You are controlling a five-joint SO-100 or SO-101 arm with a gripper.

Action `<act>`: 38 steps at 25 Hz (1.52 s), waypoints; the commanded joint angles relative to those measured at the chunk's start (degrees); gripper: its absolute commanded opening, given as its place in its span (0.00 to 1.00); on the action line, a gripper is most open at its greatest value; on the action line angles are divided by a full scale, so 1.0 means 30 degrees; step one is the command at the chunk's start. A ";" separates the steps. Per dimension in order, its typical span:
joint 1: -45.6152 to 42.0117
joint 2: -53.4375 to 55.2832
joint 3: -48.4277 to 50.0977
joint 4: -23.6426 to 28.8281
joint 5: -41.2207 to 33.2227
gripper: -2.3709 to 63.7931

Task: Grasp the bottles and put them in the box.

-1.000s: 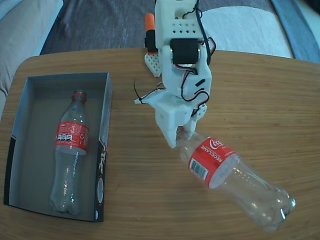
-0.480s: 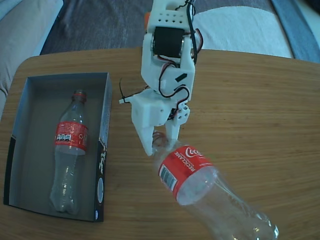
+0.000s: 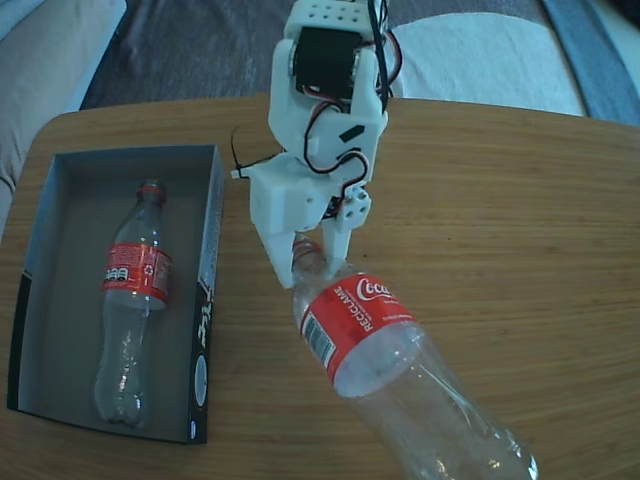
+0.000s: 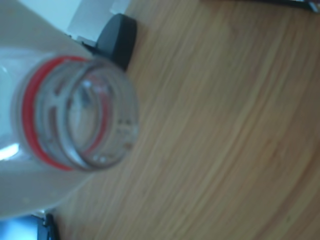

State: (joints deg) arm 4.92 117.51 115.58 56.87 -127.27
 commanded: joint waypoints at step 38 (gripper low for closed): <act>1.2305 -0.5537 -1.1865 0.3545 -0.7061 0.03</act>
State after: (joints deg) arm 40.08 100.46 83.14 67.50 -145.55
